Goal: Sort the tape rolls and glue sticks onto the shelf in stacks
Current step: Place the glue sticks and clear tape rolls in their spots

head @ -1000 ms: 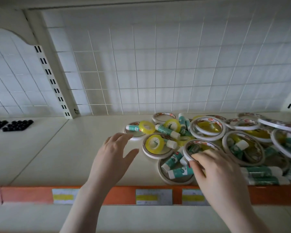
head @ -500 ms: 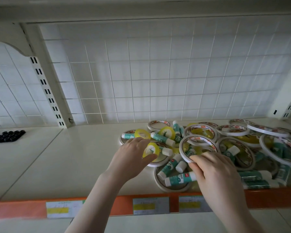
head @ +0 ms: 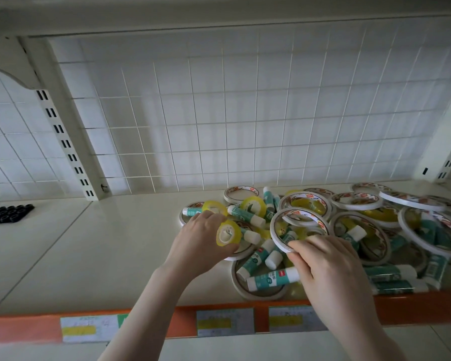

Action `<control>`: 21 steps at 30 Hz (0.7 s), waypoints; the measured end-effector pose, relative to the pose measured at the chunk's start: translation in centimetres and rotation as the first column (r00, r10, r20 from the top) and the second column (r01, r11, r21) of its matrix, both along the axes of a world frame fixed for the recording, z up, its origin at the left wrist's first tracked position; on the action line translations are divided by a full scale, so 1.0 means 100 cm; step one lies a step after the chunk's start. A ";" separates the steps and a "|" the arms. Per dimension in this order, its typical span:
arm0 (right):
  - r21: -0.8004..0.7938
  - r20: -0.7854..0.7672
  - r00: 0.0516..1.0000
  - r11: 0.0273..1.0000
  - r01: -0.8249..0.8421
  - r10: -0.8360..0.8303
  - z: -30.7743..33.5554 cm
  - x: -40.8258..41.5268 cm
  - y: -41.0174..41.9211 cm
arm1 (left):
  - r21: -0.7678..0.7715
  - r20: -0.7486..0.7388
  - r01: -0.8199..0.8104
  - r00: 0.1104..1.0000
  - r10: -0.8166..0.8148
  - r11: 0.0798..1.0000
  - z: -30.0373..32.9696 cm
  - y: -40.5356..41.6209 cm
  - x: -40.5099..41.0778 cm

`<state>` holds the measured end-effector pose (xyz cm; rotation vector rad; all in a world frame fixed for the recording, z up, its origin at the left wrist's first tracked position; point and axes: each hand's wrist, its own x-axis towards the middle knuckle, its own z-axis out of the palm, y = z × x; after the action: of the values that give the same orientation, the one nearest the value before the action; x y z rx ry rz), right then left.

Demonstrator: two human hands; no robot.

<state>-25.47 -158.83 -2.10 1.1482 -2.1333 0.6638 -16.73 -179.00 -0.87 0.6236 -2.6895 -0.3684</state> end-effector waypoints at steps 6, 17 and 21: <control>-0.029 0.010 0.999 0.999 -0.035 0.035 -0.001 -0.005 -0.002 | 0.031 -0.131 -0.021 0.991 0.025 0.999 0.015 0.010 0.001; -0.102 -0.016 0.969 0.964 -0.246 0.246 0.003 -0.001 -0.034 | 0.030 -0.194 -0.227 0.954 0.228 0.973 0.013 0.005 0.067; -0.097 -0.039 0.943 0.938 -0.332 0.329 0.001 0.025 -0.060 | 0.022 -0.178 -0.304 0.936 0.303 0.952 0.014 -0.006 0.108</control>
<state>-22.97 -164.86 -2.04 1.4654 -1.8793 0.8942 -5.94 -179.60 0.57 0.9413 -2.3736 -0.3164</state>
